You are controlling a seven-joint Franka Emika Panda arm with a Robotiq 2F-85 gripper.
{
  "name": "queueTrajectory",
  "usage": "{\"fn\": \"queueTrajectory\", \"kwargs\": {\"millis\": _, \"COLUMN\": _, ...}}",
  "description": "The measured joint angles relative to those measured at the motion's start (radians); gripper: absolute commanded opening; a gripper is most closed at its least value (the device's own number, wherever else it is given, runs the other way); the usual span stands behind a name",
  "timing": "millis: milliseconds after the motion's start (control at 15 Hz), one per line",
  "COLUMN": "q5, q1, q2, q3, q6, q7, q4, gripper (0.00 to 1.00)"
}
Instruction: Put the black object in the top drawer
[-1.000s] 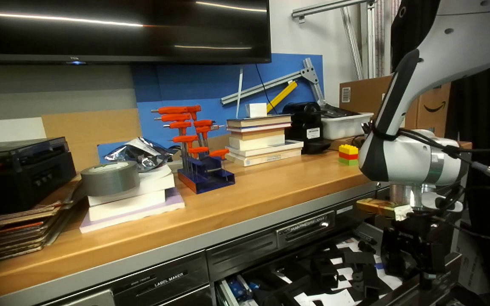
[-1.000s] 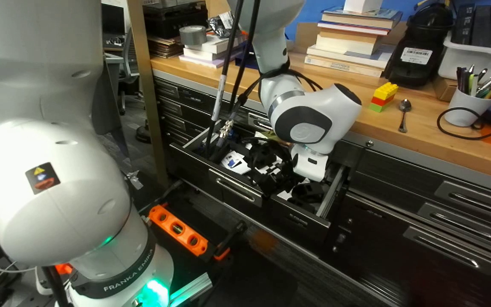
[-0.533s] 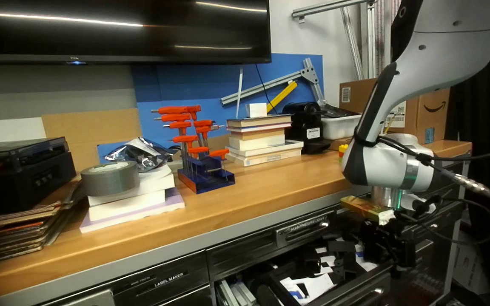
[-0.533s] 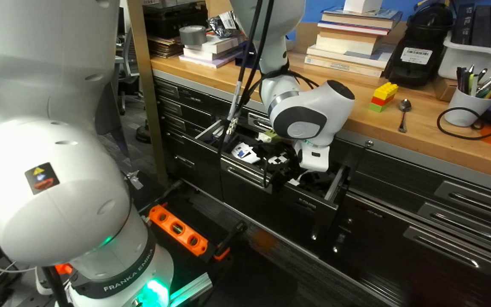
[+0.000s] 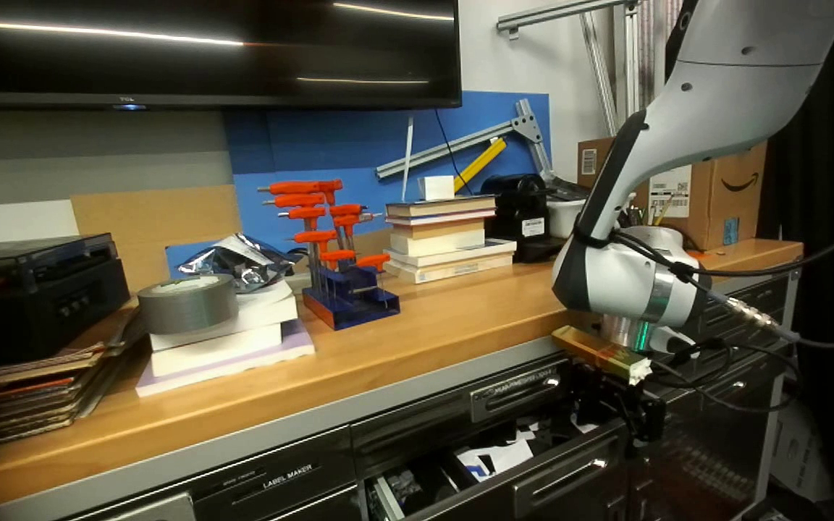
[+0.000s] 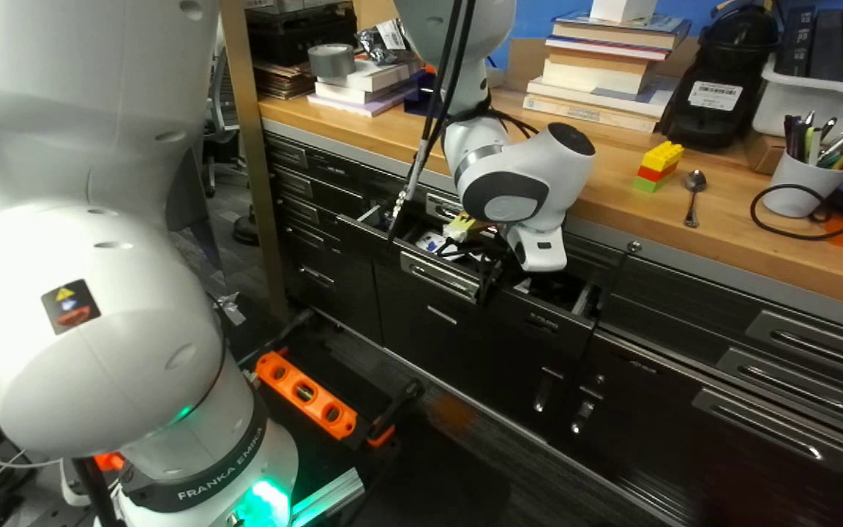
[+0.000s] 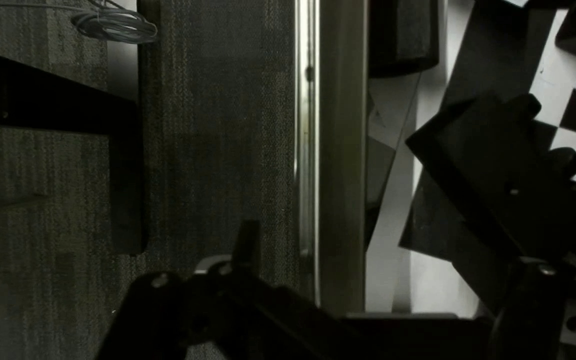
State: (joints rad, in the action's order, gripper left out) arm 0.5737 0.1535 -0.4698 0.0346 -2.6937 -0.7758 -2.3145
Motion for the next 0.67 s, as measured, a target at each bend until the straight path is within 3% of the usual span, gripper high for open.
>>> {"fn": "queueTrajectory", "kwargs": {"millis": 267, "q5": -0.001, "q1": -0.016, "q2": 0.066, "q3": 0.013, "q6": -0.044, "q7": 0.026, "q4": -0.05, "gripper": 1.0}}
{"fn": "queueTrajectory", "kwargs": {"millis": 533, "q5": 0.004, "q1": -0.053, "q2": 0.234, "q3": 0.013, "q6": -0.167, "q7": 0.023, "q4": -0.198, "gripper": 1.0}}
{"fn": "queueTrajectory", "kwargs": {"millis": 667, "q5": -0.057, "q1": -0.091, "q2": 0.295, "q3": 0.05, "q6": -0.157, "q7": -0.08, "q4": -0.265, "gripper": 1.0}}
